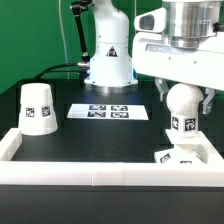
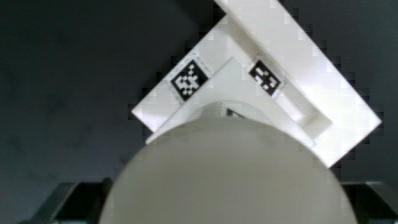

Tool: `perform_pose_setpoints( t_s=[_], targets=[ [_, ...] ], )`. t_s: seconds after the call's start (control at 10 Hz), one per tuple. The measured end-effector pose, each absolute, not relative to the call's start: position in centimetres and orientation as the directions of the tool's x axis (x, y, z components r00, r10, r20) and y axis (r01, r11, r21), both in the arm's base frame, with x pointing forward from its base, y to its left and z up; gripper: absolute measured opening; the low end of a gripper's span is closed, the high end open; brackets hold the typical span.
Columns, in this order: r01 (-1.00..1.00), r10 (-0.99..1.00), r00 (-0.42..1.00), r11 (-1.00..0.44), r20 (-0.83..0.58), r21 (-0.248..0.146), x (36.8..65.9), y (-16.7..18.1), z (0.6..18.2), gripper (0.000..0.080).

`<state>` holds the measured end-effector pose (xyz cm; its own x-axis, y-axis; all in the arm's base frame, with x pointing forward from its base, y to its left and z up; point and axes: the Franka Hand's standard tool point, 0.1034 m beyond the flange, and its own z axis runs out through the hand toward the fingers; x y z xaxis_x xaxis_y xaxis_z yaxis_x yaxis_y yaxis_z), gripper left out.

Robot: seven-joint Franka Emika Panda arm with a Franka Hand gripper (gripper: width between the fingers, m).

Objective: Assemble lamp

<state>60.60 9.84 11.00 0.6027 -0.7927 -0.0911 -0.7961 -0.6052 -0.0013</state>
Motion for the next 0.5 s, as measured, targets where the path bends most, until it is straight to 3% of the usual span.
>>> perform_pose_setpoints(
  t_s=[0.5],
  targets=[
    [-0.96, -0.949, 0.275, -0.281, -0.151, 0.017, 60.59, 10.22, 10.96, 0.058]
  ],
)
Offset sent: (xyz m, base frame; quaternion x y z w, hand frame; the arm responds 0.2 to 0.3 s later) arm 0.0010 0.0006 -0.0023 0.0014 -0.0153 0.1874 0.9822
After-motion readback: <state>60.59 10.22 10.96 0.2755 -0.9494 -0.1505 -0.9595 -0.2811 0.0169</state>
